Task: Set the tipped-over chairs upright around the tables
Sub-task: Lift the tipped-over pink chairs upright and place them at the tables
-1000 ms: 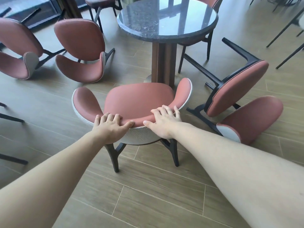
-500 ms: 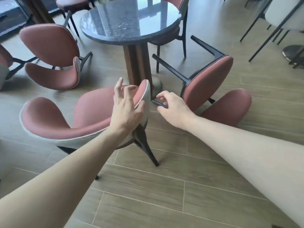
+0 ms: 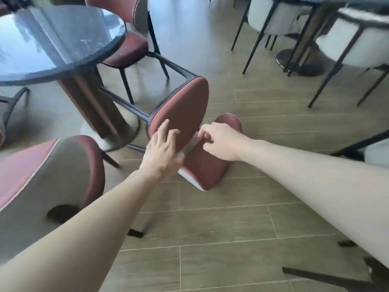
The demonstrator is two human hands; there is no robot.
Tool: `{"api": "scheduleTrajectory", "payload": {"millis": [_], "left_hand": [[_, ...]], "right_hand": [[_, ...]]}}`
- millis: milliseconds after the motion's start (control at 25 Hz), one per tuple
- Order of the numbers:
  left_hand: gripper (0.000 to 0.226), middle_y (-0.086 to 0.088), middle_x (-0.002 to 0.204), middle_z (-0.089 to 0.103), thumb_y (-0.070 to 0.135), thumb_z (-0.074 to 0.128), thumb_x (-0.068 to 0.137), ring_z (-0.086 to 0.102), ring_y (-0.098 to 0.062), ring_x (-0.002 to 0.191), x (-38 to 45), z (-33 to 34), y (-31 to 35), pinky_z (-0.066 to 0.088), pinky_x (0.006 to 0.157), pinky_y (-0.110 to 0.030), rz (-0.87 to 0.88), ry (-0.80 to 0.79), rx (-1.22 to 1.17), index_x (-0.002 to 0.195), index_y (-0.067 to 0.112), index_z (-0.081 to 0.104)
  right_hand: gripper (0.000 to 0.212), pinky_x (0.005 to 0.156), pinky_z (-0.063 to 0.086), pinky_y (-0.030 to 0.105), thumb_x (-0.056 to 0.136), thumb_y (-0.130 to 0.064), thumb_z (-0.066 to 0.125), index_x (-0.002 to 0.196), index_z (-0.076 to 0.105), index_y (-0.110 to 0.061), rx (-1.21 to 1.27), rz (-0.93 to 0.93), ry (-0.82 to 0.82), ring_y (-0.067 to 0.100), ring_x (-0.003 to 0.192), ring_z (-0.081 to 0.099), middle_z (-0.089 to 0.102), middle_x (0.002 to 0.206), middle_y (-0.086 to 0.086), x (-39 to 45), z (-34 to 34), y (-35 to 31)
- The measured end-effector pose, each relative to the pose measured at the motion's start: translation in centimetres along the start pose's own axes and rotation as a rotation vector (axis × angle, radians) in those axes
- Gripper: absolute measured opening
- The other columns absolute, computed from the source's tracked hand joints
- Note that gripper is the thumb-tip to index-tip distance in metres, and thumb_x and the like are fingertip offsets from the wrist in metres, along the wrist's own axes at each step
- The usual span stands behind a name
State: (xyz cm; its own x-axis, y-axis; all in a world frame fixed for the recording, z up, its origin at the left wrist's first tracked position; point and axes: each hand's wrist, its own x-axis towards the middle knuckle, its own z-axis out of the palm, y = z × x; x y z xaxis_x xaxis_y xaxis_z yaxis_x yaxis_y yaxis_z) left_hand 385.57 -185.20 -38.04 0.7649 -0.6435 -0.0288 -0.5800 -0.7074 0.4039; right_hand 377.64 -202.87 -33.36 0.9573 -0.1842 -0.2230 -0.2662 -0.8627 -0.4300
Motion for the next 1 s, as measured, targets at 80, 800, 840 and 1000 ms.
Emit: {"api": "scheduleTrajectory", "payload": {"millis": [80, 800, 840, 1000], "left_hand": [[0.061, -0.010, 0.165, 0.008, 0.035, 0.058, 0.089, 0.026, -0.038, 0.145, 2.8, 2.0, 2.3, 0.027, 0.116, -0.047, 0.005, -0.009, 0.012, 0.144, 0.019, 0.038], [0.025, -0.002, 0.095, 0.062, 0.037, 0.053, 0.092, 0.054, -0.015, 0.073, 30.0, 14.3, 0.1, 0.040, 0.064, -0.028, -0.838, -0.265, -0.855, 0.099, 0.014, 0.062], [0.024, -0.002, 0.096, 0.063, 0.036, 0.054, 0.092, 0.056, -0.017, 0.078, 30.9, 14.8, -0.3, 0.041, 0.069, -0.028, -0.845, -0.278, -0.890, 0.100, 0.015, 0.064], [0.020, -0.001, 0.103, 0.070, 0.031, 0.055, 0.094, 0.063, -0.020, 0.091, 33.7, 17.0, -1.5, 0.044, 0.070, -0.029, -0.888, -0.300, -0.993, 0.099, 0.016, 0.067]], "right_hand": [[0.030, 0.093, 0.045, 0.035, 0.089, -0.018, 0.050, 0.118, 0.060, -0.020, 0.022, 0.063, 0.049, 0.023, 0.108, 0.056, 0.055, 0.112, 0.001, 0.6, -2.4, 4.0], [0.014, 0.091, 0.055, 0.042, 0.089, -0.018, 0.055, 0.098, 0.066, -0.017, 0.910, 0.771, -0.037, 0.023, 0.103, 0.067, 0.068, 0.105, 0.004, 25.8, -0.3, 15.5], [0.012, 0.090, 0.055, 0.041, 0.090, -0.017, 0.054, 0.095, 0.065, -0.018, 0.944, 0.801, -0.042, 0.022, 0.101, 0.068, 0.068, 0.109, 0.004, 26.4, 0.1, 15.8], [0.011, 0.089, 0.056, 0.041, 0.090, -0.015, 0.054, 0.093, 0.064, -0.020, 1.003, 0.872, -0.146, 0.019, 0.096, 0.069, 0.068, 0.109, 0.005, 28.4, 3.3, 17.2]]}}
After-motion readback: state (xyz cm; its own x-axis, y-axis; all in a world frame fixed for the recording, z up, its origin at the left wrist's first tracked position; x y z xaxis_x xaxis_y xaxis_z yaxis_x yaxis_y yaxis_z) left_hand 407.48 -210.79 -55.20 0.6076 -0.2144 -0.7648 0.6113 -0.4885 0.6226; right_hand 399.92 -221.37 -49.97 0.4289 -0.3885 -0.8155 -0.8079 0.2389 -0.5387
